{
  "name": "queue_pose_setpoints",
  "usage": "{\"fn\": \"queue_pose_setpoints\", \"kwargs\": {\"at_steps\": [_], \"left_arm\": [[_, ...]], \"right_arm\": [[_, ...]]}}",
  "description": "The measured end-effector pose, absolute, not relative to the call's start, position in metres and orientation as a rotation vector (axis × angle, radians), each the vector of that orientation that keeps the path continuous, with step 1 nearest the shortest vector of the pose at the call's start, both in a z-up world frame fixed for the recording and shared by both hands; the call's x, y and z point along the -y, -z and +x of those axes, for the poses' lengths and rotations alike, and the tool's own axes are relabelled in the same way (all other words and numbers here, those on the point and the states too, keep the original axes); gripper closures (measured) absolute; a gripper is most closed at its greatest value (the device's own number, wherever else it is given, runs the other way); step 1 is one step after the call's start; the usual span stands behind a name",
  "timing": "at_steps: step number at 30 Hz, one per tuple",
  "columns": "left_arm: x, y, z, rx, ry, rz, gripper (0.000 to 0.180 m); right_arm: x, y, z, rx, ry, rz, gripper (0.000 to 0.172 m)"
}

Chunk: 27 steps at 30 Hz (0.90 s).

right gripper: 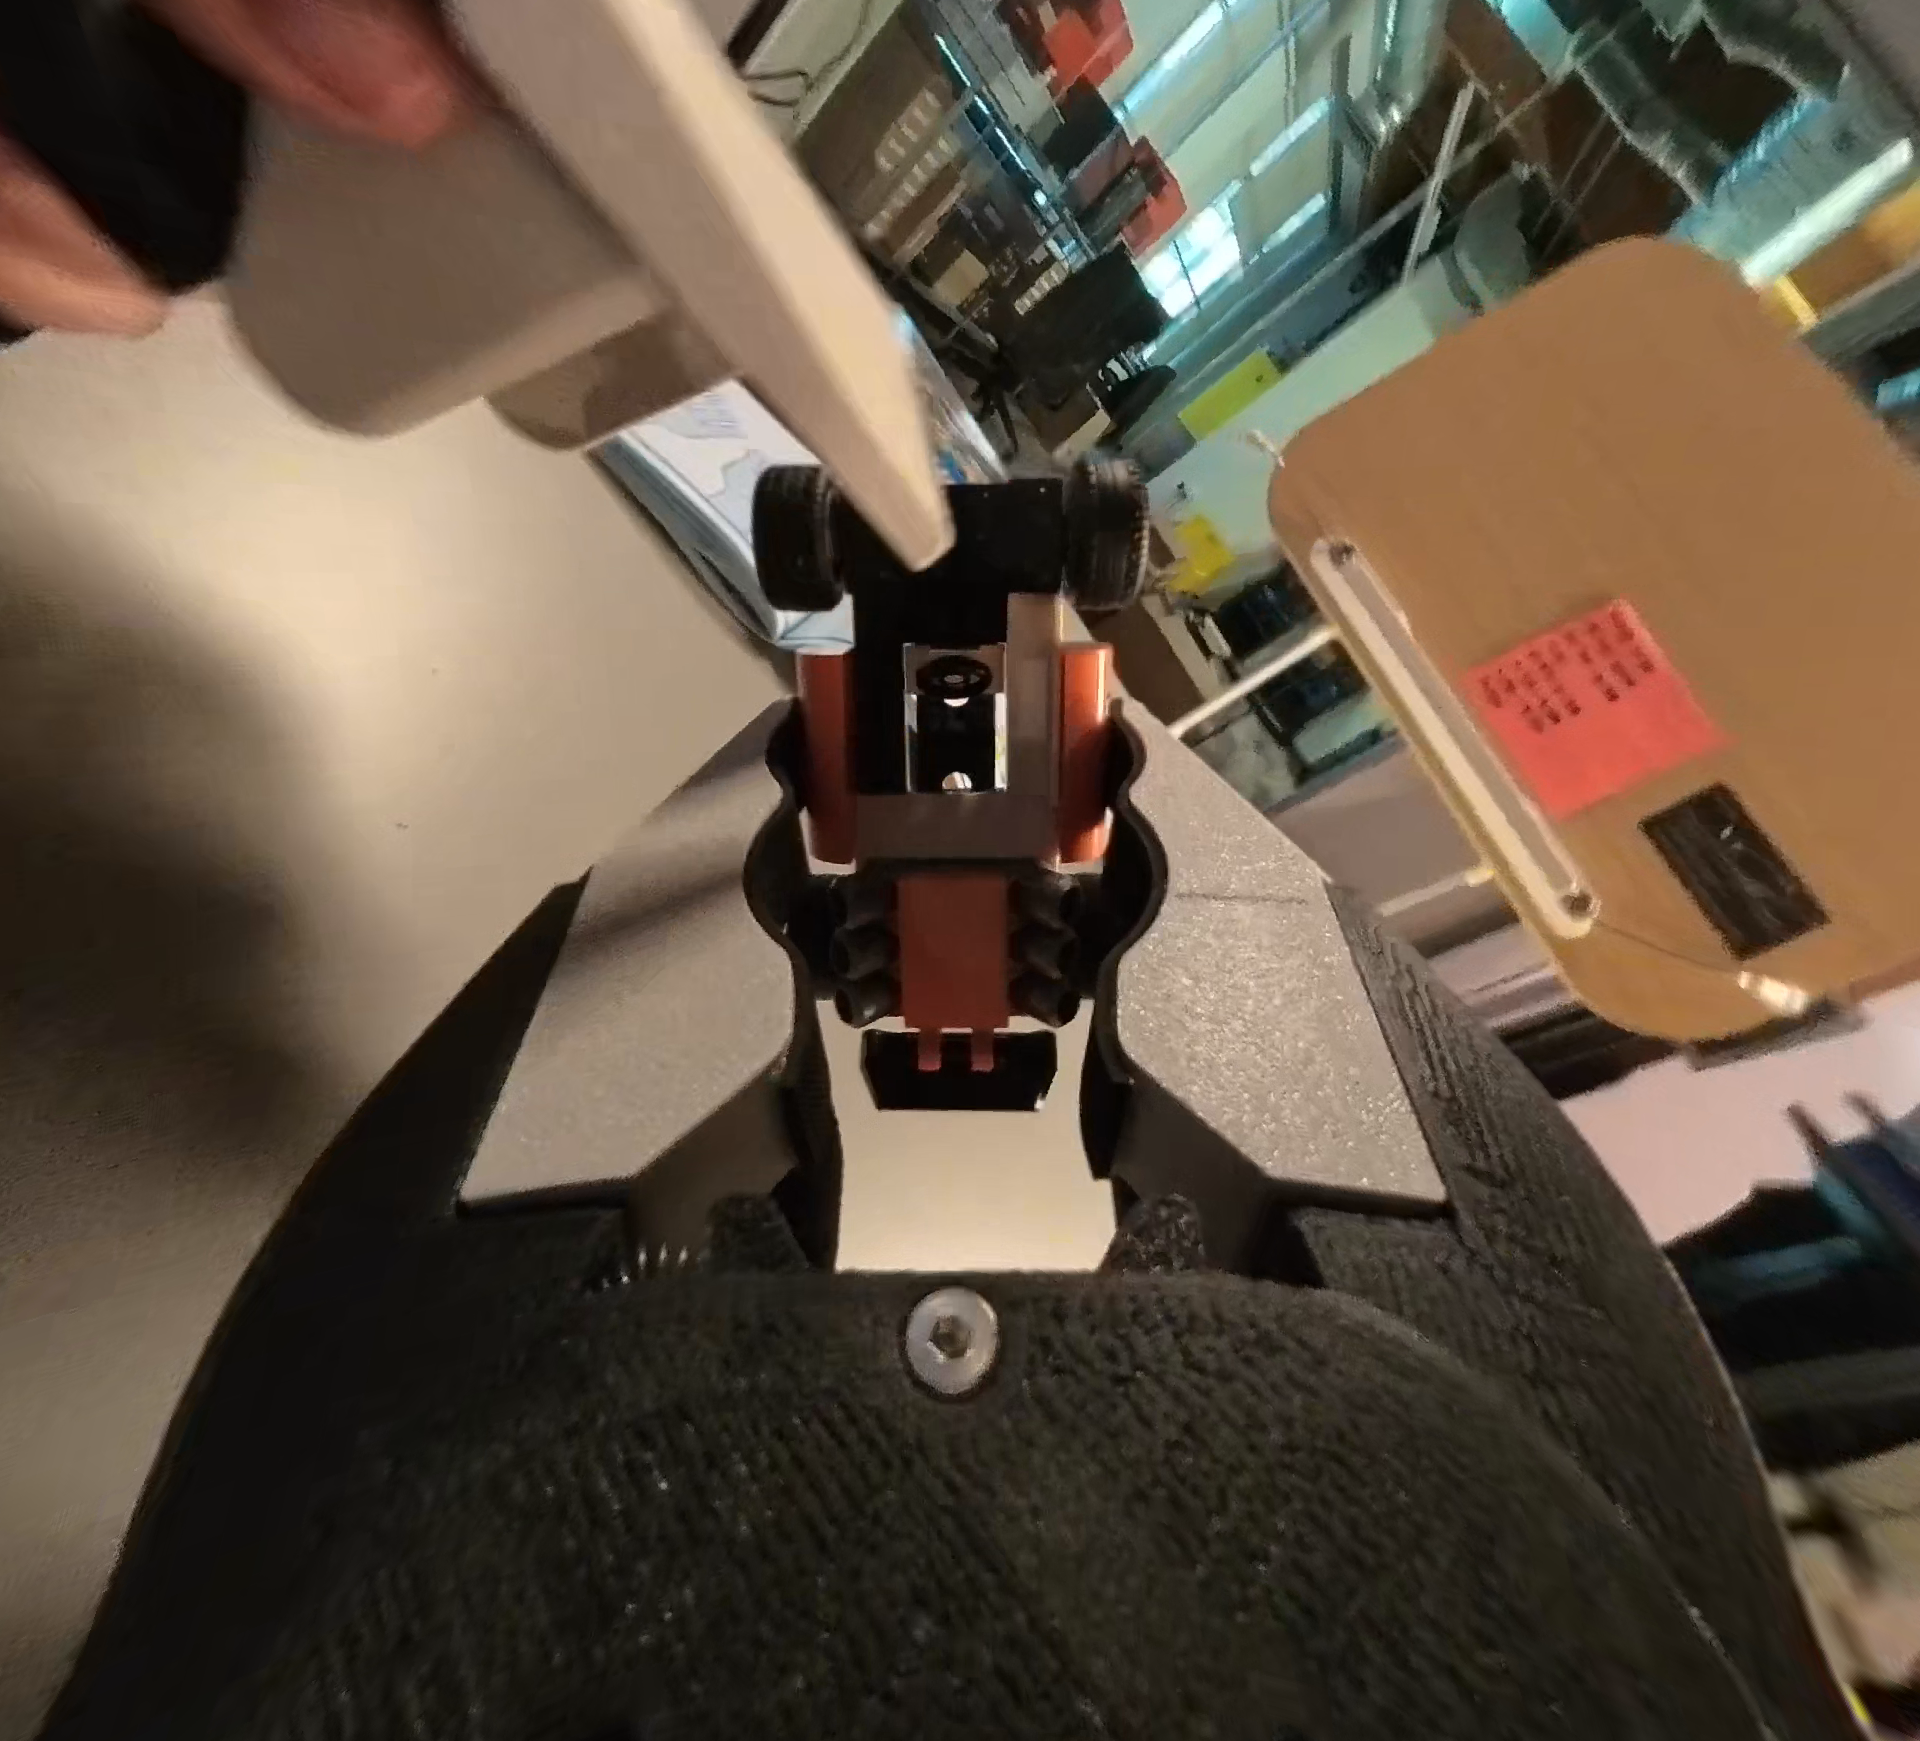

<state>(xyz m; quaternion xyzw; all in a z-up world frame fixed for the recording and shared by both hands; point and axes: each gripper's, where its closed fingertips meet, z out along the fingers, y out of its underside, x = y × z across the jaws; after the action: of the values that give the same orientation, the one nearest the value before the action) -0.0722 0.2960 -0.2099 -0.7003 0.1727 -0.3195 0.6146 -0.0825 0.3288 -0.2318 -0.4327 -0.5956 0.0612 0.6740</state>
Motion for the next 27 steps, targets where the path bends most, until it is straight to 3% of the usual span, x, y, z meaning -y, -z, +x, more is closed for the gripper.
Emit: {"fn": "queue_pose_setpoints", "kwargs": {"at_steps": [4,10,14,19,23,27], "left_arm": [[-0.290,0.210,-0.077,-0.419,0.840,-1.642,0.169],[-0.291,0.229,-0.073,-0.508,0.756,-1.760,0.165],[-0.304,0.225,-0.096,-0.354,0.684,-1.754,0.144],[-0.313,0.216,-0.131,-0.209,0.608,-1.700,0.151],[-0.316,0.220,-0.141,-0.166,0.594,-1.709,0.153],[-0.319,0.224,-0.145,-0.139,0.606,-1.719,0.154]], "right_arm": [[-0.319,0.238,-0.086,1.432,-0.038,-0.838,0.116],[-0.314,0.241,-0.087,1.472,-0.030,-0.799,0.116],[-0.323,0.251,-0.077,1.575,-0.218,-1.025,0.117],[-0.303,0.300,-0.053,1.938,-0.664,-1.654,0.117],[-0.302,0.315,-0.054,2.019,-0.644,-1.700,0.117],[-0.306,0.314,-0.049,1.978,-0.615,-1.702,0.104]]}}
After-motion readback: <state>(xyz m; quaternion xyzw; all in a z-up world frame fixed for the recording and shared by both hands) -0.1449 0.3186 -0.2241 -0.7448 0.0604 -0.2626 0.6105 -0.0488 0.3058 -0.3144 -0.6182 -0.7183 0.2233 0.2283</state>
